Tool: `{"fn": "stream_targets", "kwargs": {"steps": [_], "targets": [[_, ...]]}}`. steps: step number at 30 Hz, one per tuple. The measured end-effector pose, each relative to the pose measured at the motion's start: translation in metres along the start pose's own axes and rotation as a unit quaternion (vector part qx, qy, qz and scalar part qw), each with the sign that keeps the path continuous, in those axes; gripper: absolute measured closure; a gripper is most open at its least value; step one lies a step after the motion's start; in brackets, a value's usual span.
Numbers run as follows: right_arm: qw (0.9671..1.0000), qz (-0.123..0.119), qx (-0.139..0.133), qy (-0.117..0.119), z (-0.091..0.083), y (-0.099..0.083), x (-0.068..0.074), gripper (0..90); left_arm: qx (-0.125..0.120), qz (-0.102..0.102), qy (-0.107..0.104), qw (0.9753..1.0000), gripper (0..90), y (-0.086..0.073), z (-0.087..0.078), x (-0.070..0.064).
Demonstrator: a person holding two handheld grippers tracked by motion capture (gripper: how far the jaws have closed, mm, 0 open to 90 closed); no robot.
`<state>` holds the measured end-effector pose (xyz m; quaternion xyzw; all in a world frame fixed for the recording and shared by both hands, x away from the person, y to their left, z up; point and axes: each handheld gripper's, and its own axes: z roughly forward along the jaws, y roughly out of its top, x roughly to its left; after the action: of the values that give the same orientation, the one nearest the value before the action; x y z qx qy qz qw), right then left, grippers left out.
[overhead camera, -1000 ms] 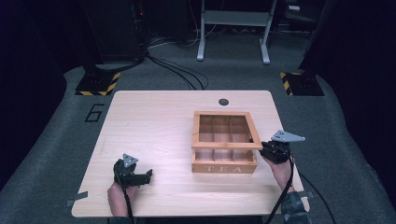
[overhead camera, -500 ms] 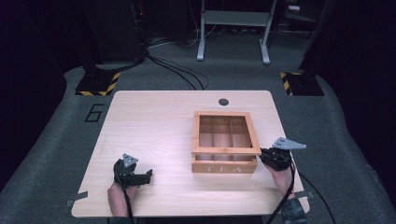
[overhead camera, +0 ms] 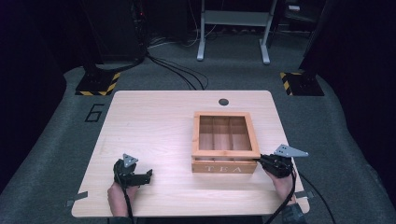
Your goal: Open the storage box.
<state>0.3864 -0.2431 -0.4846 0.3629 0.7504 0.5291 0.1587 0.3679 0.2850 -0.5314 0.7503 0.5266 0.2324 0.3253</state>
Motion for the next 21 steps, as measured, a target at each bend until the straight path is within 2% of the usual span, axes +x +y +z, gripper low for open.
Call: {"fn": "stream_targets", "kwargs": {"steps": [6,15,21], "targets": [[0.9997,-0.021,0.007,0.000,0.001,-0.001,0.011,86.8,0.000,0.000,0.000,1.0000,4.9,0.000,0.000,0.000],[0.9999,-0.007,0.001,-0.008,-0.013,-0.006,0.013,87.3,0.000,0.000,0.000,1.0000,4.9,0.000,0.000,0.000],[0.9999,-0.011,-0.003,-0.013,-0.018,-0.009,0.013,87.2,0.000,0.000,0.000,1.0000,4.9,0.000,0.000,0.000]]}}
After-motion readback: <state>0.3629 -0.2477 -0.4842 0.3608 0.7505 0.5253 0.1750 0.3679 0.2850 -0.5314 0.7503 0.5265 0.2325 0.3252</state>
